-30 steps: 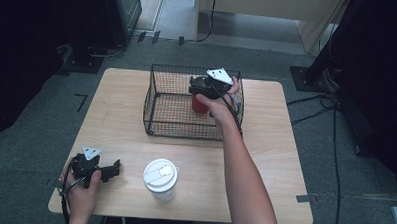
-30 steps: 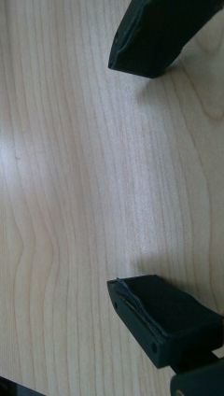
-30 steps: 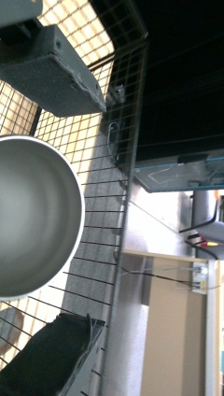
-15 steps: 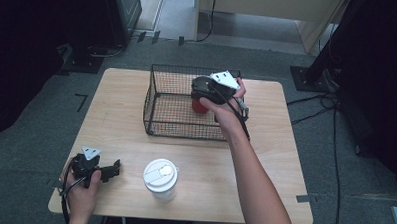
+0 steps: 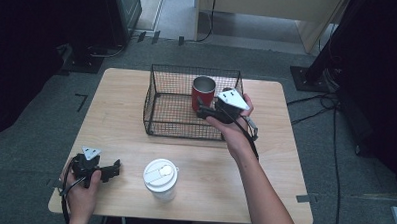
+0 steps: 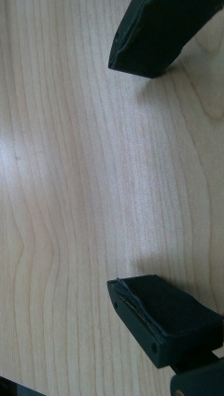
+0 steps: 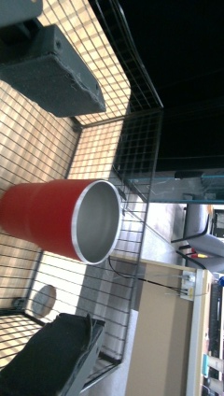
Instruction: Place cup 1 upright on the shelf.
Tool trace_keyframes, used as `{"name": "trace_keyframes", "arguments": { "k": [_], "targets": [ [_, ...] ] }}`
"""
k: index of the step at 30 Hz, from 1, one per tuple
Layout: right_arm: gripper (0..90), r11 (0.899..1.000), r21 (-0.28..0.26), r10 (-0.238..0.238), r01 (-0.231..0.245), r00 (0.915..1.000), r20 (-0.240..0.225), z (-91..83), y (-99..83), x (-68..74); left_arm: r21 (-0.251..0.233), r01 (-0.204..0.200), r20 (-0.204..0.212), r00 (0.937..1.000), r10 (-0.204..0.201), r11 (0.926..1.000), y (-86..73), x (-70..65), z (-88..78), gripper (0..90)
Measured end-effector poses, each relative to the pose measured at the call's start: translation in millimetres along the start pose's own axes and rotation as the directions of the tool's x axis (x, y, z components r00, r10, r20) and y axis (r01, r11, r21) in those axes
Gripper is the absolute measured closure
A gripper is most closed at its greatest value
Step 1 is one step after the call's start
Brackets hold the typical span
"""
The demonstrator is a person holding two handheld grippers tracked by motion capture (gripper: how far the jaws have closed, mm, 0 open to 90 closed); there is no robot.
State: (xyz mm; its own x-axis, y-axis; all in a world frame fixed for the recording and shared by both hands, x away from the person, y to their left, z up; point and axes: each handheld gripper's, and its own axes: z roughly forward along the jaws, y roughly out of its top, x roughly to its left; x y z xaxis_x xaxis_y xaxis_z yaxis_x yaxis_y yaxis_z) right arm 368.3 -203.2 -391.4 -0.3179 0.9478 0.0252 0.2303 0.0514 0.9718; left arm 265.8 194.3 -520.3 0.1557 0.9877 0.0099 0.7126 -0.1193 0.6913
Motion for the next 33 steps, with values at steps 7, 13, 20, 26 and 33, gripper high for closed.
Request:
{"name": "trace_keyframes", "arguments": {
  "k": [7,13,20,26,33],
  "targets": [
    [0.0,1.000,-0.003,0.003,-0.003,1.0000,0.009,-26.7,-16.2,-7.6,-0.001,0.001,0.000,1.0000,-0.001,1.0000,-0.1,-0.1,0.1,0.0],
    [0.0,1.000,-0.005,0.011,-0.011,0.9999,0.009,-49.6,-31.2,-14.0,-0.002,0.002,0.000,1.0000,-0.002,1.0000,-0.1,-0.1,0.1,0.0],
    [0.0,1.000,0.002,0.013,-0.013,0.9999,-0.006,-73.1,-49.8,-14.1,-0.002,0.002,0.000,1.0000,-0.002,1.0000,-0.1,-0.1,0.1,0.0],
    [0.0,1.000,0.017,-0.015,0.015,0.9991,-0.040,-87.1,-67.1,-6.1,-0.001,0.000,0.000,1.0000,0.000,1.0000,-0.1,0.0,0.1,0.0],
    [0.0,0.999,0.034,-0.006,0.008,0.9977,-0.067,-96.5,-86.3,1.6,-0.002,0.000,0.000,1.0000,0.000,1.0000,-0.1,0.0,0.1,0.0]
  ]
}}
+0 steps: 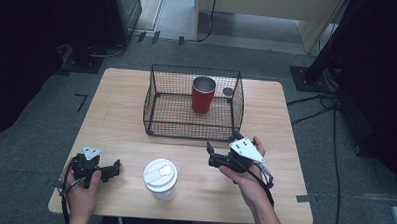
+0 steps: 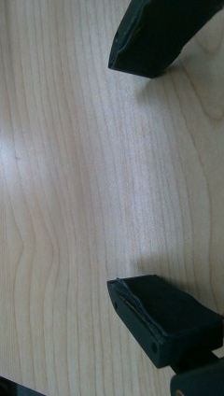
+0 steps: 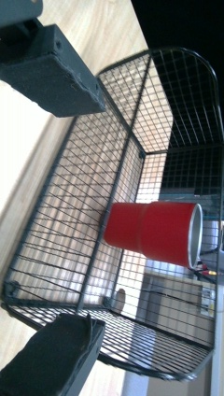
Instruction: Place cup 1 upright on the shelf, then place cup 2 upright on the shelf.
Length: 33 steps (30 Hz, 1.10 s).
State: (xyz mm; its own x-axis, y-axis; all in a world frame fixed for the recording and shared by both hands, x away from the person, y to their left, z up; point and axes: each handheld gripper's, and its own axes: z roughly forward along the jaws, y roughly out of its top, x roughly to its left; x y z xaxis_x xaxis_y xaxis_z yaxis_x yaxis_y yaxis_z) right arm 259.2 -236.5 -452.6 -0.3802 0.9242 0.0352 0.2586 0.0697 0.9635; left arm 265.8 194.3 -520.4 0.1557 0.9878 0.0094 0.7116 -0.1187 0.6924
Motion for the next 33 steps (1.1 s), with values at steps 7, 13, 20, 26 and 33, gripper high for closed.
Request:
{"name": "trace_keyframes", "arguments": {
  "k": [7,13,20,26,33],
  "targets": [
    [0.0,1.000,0.012,-0.002,0.002,0.9999,-0.016,-11.8,-19.0,5.7,0.000,0.000,0.000,1.0000,0.000,1.0000,0.0,0.0,0.0,0.0],
    [0.0,0.999,0.039,0.005,-0.003,0.9991,-0.043,-21.4,-31.8,12.6,0.000,0.000,0.000,1.0000,0.000,1.0000,0.0,0.0,0.0,0.0],
    [0.0,0.999,0.041,-0.002,0.006,0.9950,-0.100,-34.5,-41.7,27.3,0.000,0.000,0.000,1.0000,0.000,1.0000,0.0,0.0,0.0,0.0],
    [0.0,0.999,0.040,-0.010,0.016,0.9908,-0.135,-41.1,-46.9,38.4,0.000,-0.001,0.000,1.0000,0.001,1.0000,0.0,0.0,0.0,0.0],
    [0.0,0.999,0.039,-0.016,0.022,0.9858,-0.167,-45.1,-46.4,46.8,0.000,0.000,0.000,1.0000,0.000,1.0000,0.0,0.0,0.0,0.0]
  ]
}}
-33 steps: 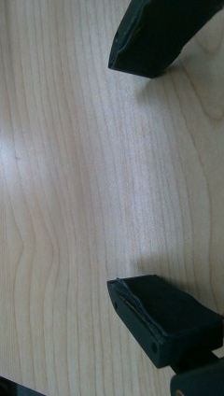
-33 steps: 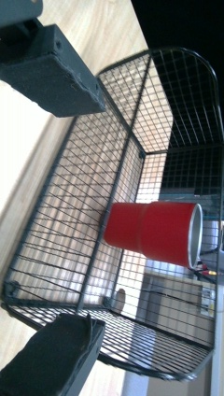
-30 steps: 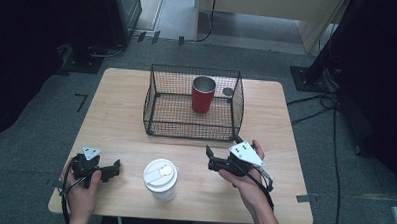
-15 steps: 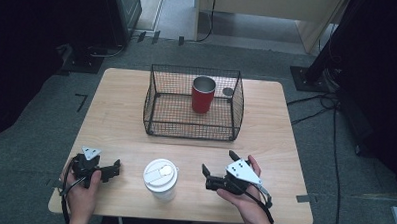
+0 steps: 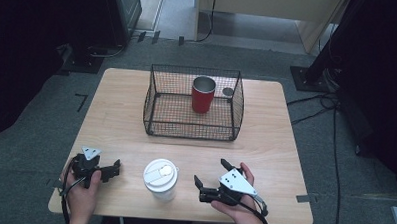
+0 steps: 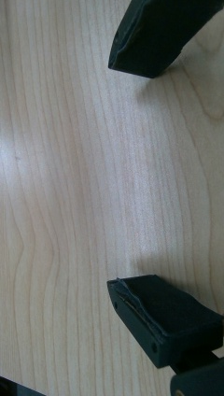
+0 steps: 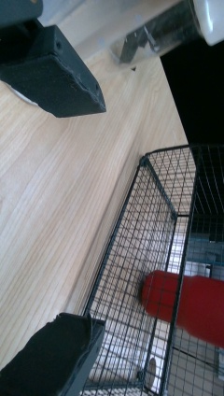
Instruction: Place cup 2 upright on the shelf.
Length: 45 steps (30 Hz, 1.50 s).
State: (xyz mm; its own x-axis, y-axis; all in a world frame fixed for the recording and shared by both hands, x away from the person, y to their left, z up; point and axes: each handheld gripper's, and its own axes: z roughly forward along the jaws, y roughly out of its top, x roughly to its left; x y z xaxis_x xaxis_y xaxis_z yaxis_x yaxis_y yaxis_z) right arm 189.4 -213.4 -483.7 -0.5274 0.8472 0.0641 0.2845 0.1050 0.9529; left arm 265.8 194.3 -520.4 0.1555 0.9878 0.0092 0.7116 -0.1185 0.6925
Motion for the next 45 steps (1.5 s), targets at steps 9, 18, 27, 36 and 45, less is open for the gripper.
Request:
{"name": "trace_keyframes", "arguments": {
  "k": [9,18,27,36,45],
  "targets": [
    [0.0,1.000,0.004,-0.001,0.001,0.9980,-0.063,1.4,0.3,15.4,0.000,0.000,0.000,1.0000,0.000,1.0000,0.0,0.0,0.0,0.0],
    [0.0,1.000,-0.002,-0.021,0.021,0.9892,-0.145,3.2,1.9,37.2,0.000,0.000,0.000,1.0000,0.000,1.0000,0.0,0.0,0.0,0.0],
    [0.0,0.999,-0.007,-0.042,0.042,0.9734,-0.225,6.1,4.1,56.2,0.000,0.000,0.000,1.0000,0.000,1.0000,0.0,0.0,0.0,0.0],
    [0.0,0.998,-0.017,-0.055,0.052,0.9626,-0.265,14.7,11.1,67.5,0.000,0.000,0.000,1.0000,0.000,1.0000,0.1,0.0,0.0,0.0],
    [1.9,0.999,-0.009,-0.051,0.051,0.9552,-0.291,27.5,14.4,78.2,0.000,0.000,0.000,1.0000,0.000,1.0000,0.1,0.0,0.0,0.0]
  ]
}}
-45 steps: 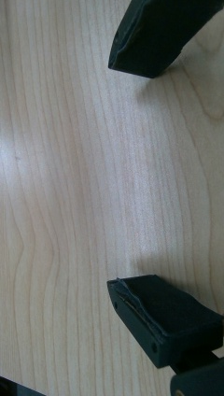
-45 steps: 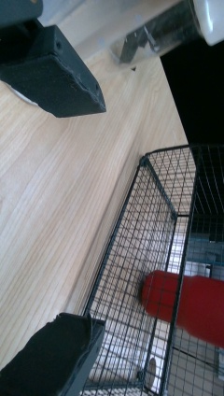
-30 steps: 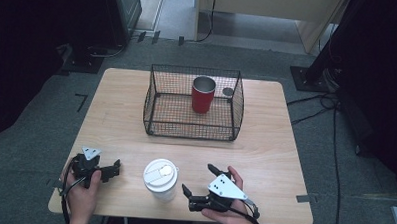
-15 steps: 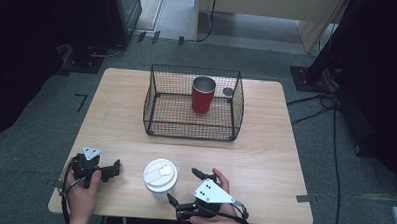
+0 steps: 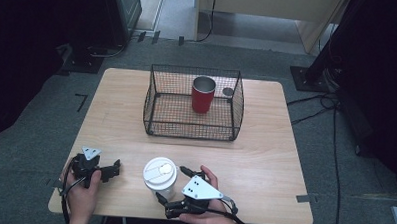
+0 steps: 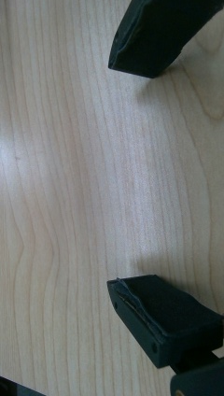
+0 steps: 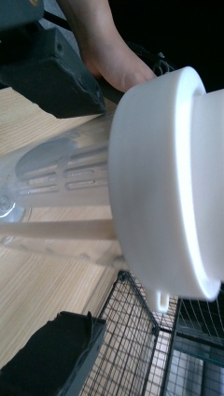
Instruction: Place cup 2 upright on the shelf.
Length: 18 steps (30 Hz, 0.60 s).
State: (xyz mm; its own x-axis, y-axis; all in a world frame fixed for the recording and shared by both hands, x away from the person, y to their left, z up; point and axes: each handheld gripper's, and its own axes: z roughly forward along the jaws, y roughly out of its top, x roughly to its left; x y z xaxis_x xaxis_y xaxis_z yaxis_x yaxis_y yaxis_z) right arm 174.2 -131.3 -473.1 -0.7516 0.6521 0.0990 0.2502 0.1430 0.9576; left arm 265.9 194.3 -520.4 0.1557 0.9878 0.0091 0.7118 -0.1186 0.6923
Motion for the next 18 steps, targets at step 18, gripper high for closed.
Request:
{"name": "trace_keyframes", "arguments": {
  "k": [18],
  "targets": [
    [9.1,1.000,-0.018,0.015,-0.015,0.9998,0.015,29.3,11.3,4.2,0.000,0.000,0.000,1.0000,0.000,1.0000,0.0,0.0,0.0,0.0]
  ]
}}
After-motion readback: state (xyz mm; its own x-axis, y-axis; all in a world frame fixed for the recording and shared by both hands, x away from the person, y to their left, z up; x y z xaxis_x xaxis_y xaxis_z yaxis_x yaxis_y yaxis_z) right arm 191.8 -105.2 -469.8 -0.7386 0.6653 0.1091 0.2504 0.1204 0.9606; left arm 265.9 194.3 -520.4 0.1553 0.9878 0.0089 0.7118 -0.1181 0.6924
